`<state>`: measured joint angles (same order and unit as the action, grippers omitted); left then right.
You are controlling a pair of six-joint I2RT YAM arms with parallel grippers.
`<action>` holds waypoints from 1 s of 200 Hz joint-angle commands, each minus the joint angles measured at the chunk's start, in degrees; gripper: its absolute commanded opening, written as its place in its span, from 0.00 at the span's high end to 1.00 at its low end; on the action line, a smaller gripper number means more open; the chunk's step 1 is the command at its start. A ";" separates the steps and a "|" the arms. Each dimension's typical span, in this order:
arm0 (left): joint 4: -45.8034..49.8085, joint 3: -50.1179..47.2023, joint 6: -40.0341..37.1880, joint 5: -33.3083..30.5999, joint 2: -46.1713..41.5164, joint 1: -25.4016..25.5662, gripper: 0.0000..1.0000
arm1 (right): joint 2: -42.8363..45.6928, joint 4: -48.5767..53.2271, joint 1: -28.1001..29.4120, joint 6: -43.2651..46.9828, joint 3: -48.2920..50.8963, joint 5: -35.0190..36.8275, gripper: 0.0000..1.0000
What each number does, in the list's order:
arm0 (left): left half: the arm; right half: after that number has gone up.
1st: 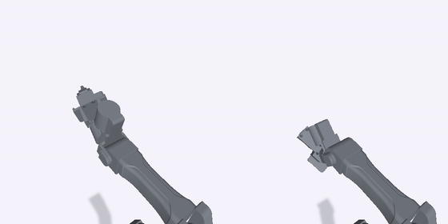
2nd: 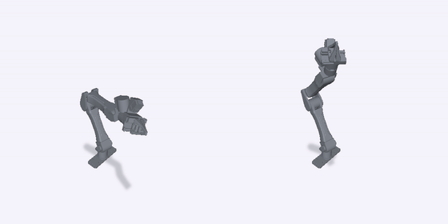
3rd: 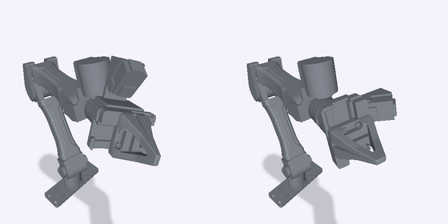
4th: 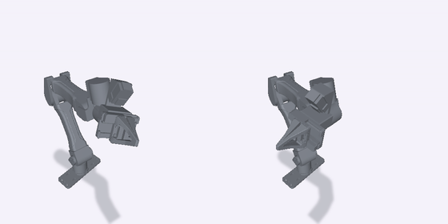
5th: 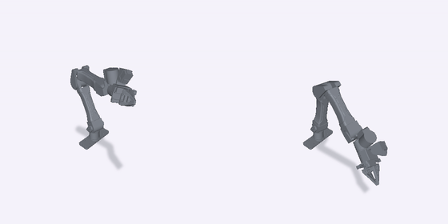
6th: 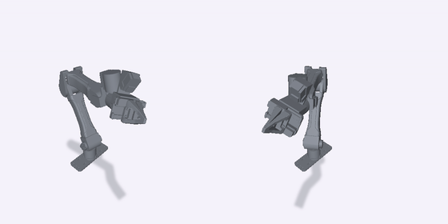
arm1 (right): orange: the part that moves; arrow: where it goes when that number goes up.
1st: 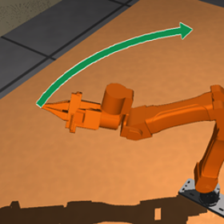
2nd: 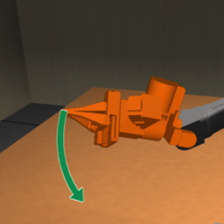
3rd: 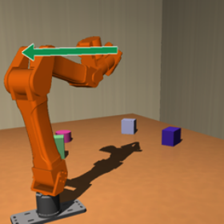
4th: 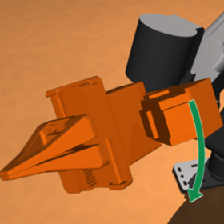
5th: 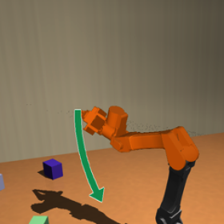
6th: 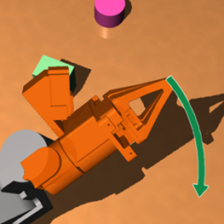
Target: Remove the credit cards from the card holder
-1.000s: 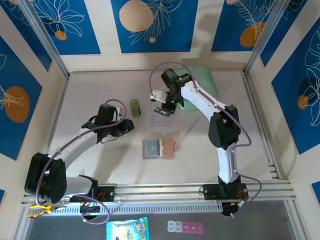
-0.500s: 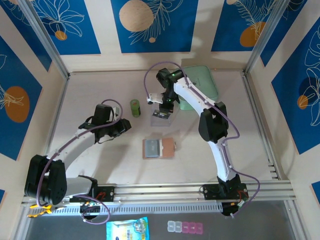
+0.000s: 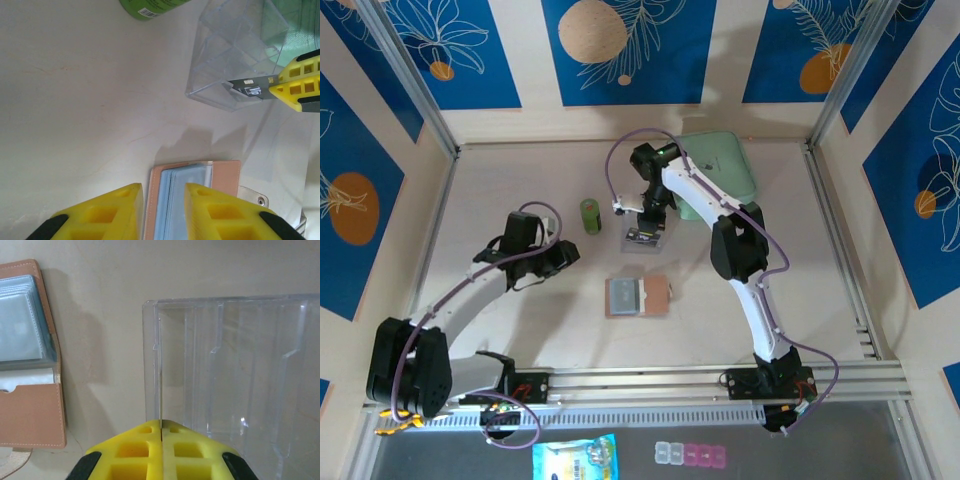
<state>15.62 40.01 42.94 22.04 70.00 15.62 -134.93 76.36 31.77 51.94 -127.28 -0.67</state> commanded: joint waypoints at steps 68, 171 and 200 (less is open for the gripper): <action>1.33 -2.06 -0.22 0.27 -2.65 -0.94 0.72 | -1.91 1.34 1.54 1.09 3.43 -3.98 1.00; 0.03 -2.83 1.00 0.45 -3.20 -0.94 0.71 | 1.06 -2.72 0.05 -1.38 2.01 -2.12 0.83; -0.41 -3.09 1.23 0.61 -3.08 -0.99 0.71 | 2.19 -4.84 0.09 -2.17 1.66 0.56 0.87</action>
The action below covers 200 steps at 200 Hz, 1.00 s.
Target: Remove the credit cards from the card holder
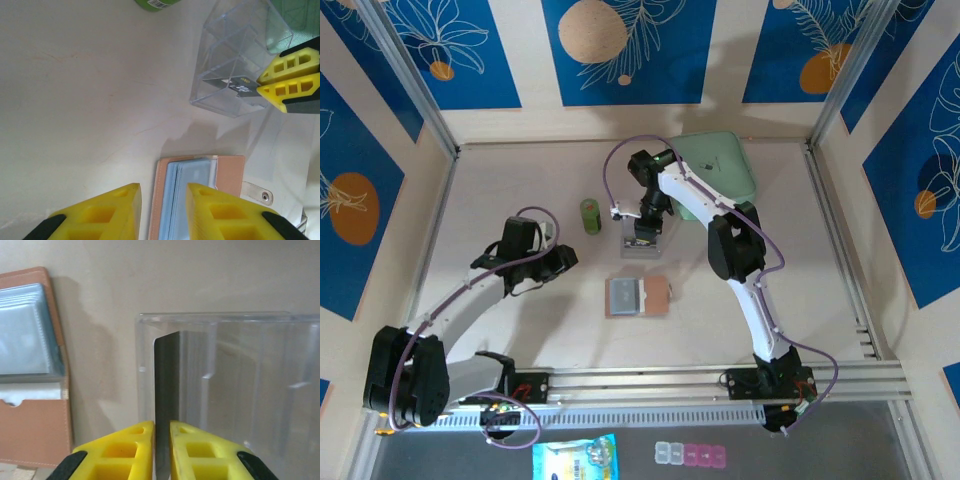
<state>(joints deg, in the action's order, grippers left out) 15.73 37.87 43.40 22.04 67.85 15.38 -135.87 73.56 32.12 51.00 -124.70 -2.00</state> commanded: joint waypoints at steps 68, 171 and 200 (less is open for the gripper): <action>-1.09 -1.00 0.89 0.81 -0.90 -0.70 0.71 | 5.78 -4.30 0.06 -3.15 -0.36 3.76 0.84; -3.91 -1.49 1.47 2.82 0.32 -0.70 0.71 | 7.26 -9.36 0.84 -6.83 3.87 3.91 0.98; -6.27 -1.49 2.08 4.53 1.81 -0.23 0.72 | 10.83 -14.05 1.43 -13.66 8.18 1.89 0.98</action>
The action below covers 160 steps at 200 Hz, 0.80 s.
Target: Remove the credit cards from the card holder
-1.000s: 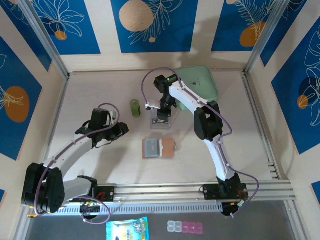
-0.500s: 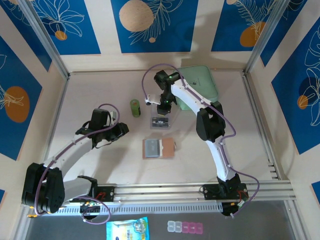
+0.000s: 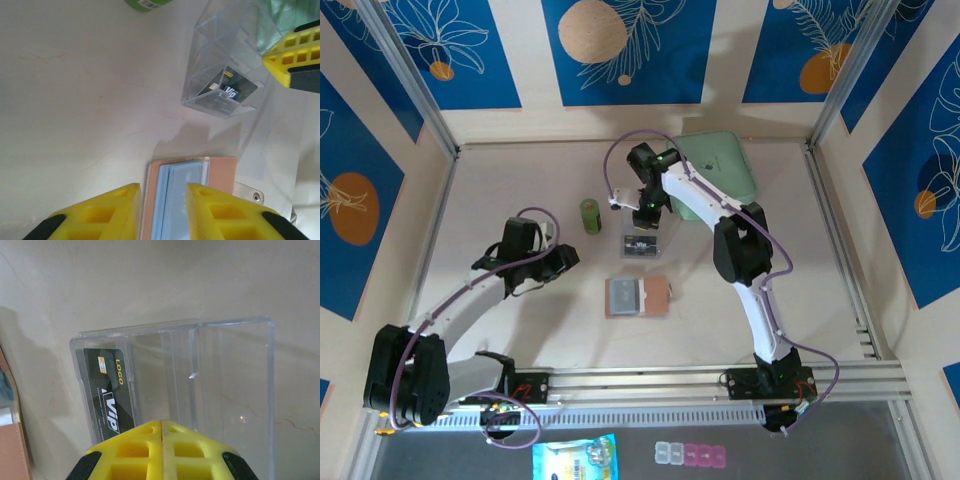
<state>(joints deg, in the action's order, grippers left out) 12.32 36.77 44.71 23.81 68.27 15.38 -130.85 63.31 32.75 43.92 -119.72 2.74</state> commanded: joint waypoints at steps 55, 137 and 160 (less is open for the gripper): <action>-7.83 0.65 2.16 3.94 6.91 3.74 0.73 | 17.34 -15.16 1.87 -33.09 19.86 -10.50 0.95; -11.89 -0.30 4.45 4.29 13.36 12.73 0.86 | 33.94 -33.69 5.57 -77.18 50.57 -14.69 0.95; -11.37 -2.10 4.69 4.21 13.16 13.77 0.92 | 35.49 -34.73 6.86 -83.26 53.95 -15.70 0.95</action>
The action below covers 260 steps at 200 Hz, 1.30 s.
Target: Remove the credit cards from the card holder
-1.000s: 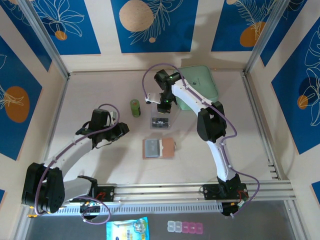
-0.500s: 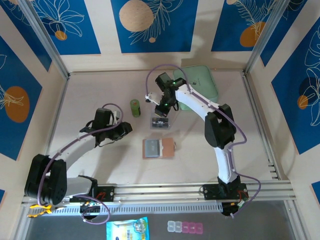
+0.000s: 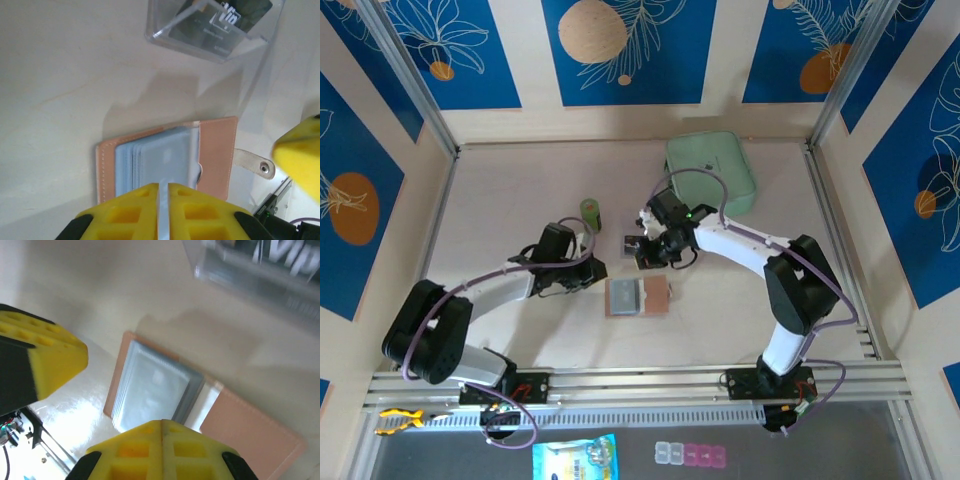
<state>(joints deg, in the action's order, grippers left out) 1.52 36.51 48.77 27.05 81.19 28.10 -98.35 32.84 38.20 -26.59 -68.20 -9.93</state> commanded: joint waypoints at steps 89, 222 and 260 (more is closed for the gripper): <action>0.27 -4.94 0.00 0.18 2.62 4.13 0.99 | 3.30 -14.05 3.84 -19.63 10.99 -7.19 0.66; 3.94 -4.89 -1.50 -1.41 4.41 4.21 1.00 | -3.74 -11.35 7.11 -20.27 7.03 -5.59 0.62; 5.02 -4.58 -2.24 -1.87 3.98 4.22 1.00 | -4.88 -9.52 7.25 -19.63 6.94 -3.57 0.62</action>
<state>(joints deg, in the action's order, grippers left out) 2.22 32.18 48.29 26.96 85.73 31.79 -102.13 20.12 45.06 -46.76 -60.01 -15.20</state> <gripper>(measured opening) 0.044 0.380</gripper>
